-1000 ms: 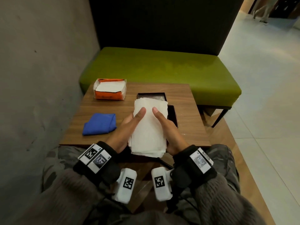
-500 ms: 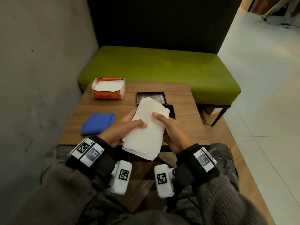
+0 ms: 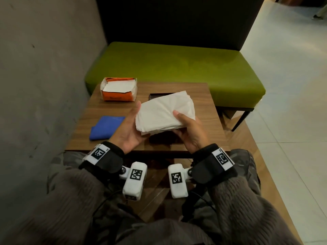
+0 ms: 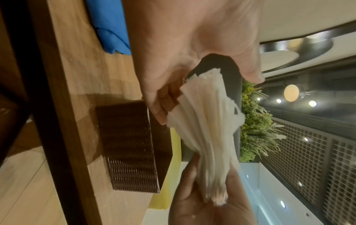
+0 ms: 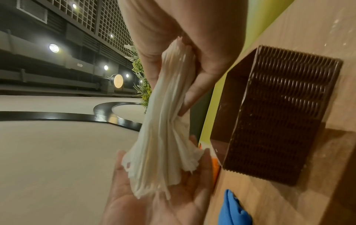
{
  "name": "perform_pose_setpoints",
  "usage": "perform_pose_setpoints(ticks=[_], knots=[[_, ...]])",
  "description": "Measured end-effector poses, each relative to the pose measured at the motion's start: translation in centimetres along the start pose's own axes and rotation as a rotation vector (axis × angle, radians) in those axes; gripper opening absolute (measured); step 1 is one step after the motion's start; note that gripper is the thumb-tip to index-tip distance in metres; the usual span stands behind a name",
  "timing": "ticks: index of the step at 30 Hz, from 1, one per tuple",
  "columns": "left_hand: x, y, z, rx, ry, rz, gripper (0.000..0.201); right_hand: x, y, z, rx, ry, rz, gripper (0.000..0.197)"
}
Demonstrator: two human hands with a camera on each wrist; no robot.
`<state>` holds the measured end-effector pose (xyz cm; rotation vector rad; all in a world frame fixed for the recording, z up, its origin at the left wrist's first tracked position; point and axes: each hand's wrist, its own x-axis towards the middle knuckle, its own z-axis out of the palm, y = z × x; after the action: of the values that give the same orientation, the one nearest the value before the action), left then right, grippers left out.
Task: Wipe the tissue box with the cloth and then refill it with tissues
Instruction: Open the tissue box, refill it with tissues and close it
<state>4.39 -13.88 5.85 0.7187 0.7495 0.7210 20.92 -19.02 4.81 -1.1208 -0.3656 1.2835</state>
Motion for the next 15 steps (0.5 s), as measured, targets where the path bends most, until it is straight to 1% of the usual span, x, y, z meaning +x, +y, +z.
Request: perform_pose_setpoints(ticks=[2,4,7,8,9,12,15], knots=[[0.1,0.1,0.4,0.040,0.017,0.052,0.051,-0.2,-0.1,-0.2,-0.024,0.010,0.001,0.049],[0.5,0.0,0.5,0.127,0.077,0.109,0.047,-0.2,-0.2,-0.5,-0.045,-0.002,0.008,0.050],[1.0,-0.3,0.6,0.254,0.198,0.161,0.045,-0.7,-0.2,-0.7,-0.081,-0.051,0.048,0.043],[1.2,-0.5,0.7,0.280,0.218,0.168,0.043,-0.8,-0.3,-0.7,-0.089,-0.060,0.060,0.040],[1.3,-0.6,0.7,0.292,0.228,0.167,0.042,-0.9,-0.4,-0.8,-0.096,-0.068,0.069,0.040],[1.4,-0.6,0.7,0.295,0.260,0.165,0.038,-1.1,-0.7,-1.1,-0.112,-0.099,0.066,0.055],[1.4,-0.3,0.5,0.314,0.240,0.150,0.040,-1.2,-1.3,-1.1,-0.133,-0.136,0.086,0.058]])
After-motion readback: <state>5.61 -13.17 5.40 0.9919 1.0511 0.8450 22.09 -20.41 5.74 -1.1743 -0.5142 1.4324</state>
